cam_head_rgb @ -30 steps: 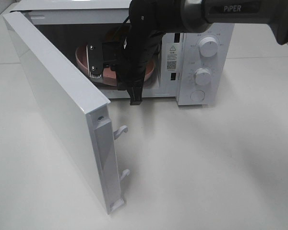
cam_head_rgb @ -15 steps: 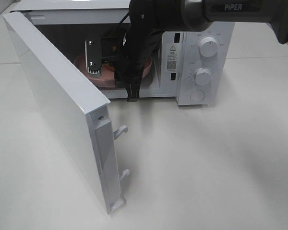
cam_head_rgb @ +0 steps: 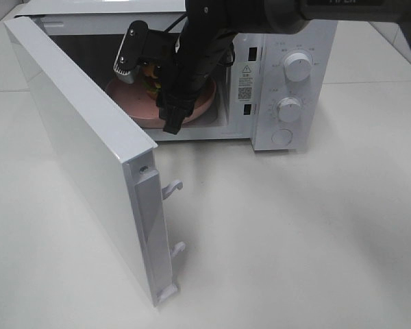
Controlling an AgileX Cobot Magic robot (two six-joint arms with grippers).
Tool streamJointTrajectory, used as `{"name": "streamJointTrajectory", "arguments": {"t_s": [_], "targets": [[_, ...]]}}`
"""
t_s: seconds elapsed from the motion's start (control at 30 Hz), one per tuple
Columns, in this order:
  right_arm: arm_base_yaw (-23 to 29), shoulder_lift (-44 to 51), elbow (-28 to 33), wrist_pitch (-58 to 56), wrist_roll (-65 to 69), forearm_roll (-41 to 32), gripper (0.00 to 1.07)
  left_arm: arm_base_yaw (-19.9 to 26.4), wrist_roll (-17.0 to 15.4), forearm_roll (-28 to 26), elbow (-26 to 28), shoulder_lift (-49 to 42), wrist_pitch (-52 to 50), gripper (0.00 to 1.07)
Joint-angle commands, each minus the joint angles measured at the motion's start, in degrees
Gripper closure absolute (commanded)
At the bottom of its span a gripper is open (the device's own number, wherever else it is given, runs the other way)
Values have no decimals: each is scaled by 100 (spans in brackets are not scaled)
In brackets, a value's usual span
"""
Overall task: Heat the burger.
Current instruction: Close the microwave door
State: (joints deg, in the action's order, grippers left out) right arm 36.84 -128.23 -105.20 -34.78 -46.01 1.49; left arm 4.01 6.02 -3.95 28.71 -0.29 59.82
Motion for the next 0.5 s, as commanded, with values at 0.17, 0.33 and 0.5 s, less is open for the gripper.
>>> {"name": "streamJointTrajectory", "arguments": {"t_s": [0.17, 0.33, 0.5], "targets": [[-6, 143, -29, -275, 900, 0, 57, -29, -6, -57, -17, -115, -52, 107], [-6, 143, -29, -584, 1215, 0, 54, -29, -6, -57, -17, -115, -52, 107], [-6, 149, -29, -825, 1851, 0, 43, -29, -6, -57, -17, -115, -52, 107]]}}
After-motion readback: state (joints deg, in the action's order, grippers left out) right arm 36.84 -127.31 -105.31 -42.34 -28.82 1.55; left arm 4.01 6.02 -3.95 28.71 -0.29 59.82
